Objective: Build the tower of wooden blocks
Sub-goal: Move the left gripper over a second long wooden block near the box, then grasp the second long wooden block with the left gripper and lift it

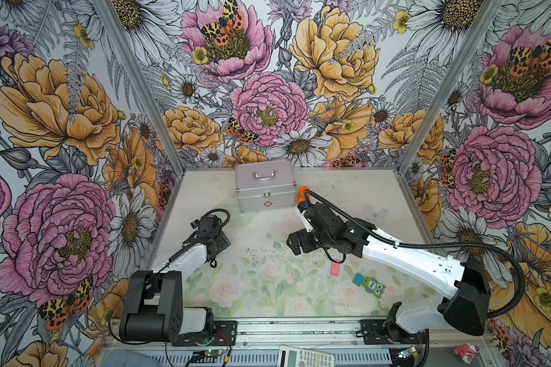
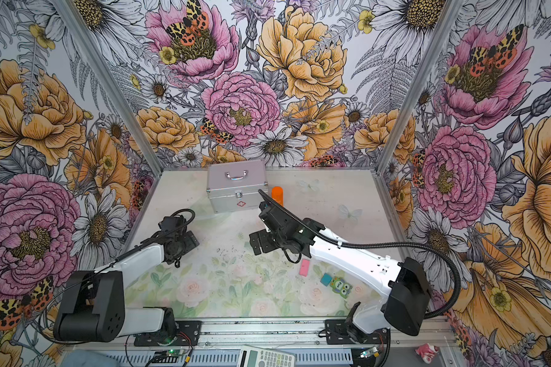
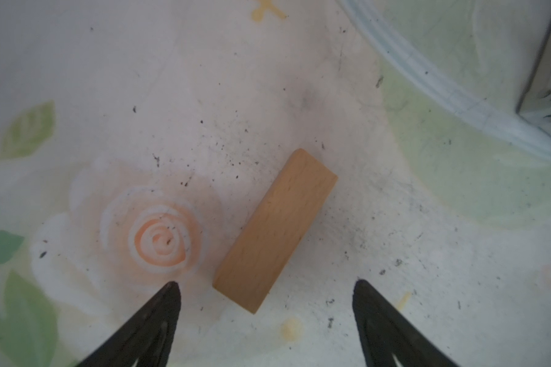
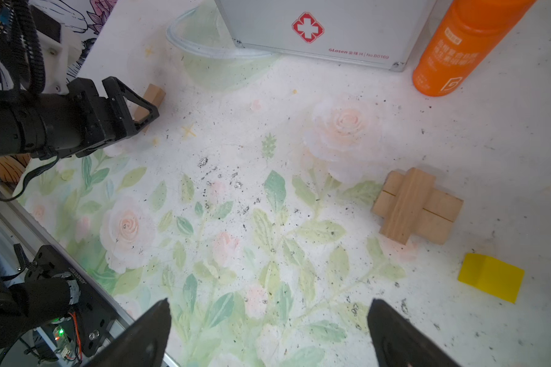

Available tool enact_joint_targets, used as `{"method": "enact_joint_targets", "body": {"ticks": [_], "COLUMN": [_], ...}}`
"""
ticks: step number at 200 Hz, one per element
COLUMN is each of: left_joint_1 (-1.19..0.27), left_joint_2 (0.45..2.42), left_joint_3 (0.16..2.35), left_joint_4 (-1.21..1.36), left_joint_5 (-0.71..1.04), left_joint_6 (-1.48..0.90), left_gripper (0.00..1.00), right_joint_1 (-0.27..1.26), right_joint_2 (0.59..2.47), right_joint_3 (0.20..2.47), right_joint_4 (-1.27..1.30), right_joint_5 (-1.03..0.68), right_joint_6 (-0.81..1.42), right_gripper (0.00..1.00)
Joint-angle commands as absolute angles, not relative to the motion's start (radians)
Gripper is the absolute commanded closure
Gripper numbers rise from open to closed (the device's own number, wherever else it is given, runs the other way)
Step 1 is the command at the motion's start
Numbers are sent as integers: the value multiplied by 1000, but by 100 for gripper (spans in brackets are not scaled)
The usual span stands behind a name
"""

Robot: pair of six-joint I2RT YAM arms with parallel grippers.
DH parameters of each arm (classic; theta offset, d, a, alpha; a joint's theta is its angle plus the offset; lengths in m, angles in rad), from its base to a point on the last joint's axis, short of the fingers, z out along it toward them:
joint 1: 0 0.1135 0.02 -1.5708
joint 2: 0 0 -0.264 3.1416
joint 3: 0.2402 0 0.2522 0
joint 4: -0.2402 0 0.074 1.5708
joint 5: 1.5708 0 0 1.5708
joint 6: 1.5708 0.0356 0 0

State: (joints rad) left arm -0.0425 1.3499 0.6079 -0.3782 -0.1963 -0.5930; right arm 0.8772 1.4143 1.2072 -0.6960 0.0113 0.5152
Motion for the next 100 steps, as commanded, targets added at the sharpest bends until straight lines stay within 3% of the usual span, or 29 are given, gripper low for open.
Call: {"method": "enact_joint_targets", "body": {"ticks": [1,100], "left_joint_1": [-34,-35], "left_joint_2": [1364,1474], "left_joint_3": [651,738], "left_joint_4": [-347,-347], "left_joint_5": [-195,-195], "left_joint_6": [-568,-550], "left_gripper": [16,16], "right_joint_1": [869,840], "right_joint_2": [1366,1311], "right_joint_3": [1191,1152], "right_joint_4": [-684,-703], "right_joint_5": [41,58], "right_joint_6": [531,543], "right_gripper": [1,1]}}
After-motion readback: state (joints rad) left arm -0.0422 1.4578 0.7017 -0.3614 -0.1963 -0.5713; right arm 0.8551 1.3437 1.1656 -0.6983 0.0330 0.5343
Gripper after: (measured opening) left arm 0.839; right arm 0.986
